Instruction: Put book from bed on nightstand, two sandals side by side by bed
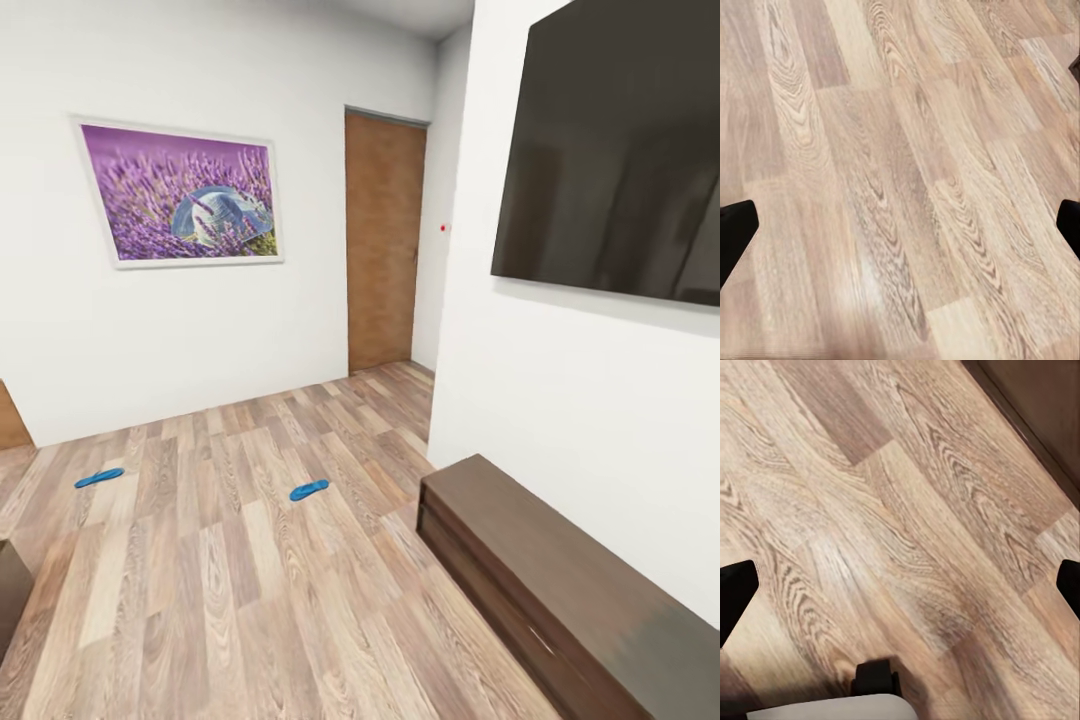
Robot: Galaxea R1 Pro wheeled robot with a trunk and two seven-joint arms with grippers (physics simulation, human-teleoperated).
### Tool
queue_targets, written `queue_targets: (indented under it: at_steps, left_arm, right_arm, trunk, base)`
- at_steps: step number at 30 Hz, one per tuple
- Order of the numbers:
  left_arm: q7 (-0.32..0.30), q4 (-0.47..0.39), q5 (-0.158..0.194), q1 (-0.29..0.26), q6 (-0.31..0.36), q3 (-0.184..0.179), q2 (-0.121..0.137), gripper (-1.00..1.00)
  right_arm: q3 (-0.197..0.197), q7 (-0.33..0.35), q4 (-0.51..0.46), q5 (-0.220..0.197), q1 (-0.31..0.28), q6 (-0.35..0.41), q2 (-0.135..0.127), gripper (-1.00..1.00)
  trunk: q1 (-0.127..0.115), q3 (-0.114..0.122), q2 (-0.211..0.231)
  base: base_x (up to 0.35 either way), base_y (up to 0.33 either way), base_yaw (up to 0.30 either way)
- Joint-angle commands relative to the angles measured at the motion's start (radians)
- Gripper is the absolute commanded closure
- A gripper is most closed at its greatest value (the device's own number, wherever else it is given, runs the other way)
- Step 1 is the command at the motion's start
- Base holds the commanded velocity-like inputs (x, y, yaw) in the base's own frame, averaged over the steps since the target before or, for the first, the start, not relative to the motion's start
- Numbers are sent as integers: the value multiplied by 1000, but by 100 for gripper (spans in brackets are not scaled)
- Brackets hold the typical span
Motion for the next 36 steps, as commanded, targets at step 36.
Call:
queue_targets:
  at_steps: [36]
  left_arm:
    - [0, -1, 5, 0, -2, 1, -1, -100]
  right_arm:
    - [1, -2, -1, 1, 1, -1, 3, -100]
  trunk:
    - [0, -1, 0]
  base:
    - [0, 0, 294]
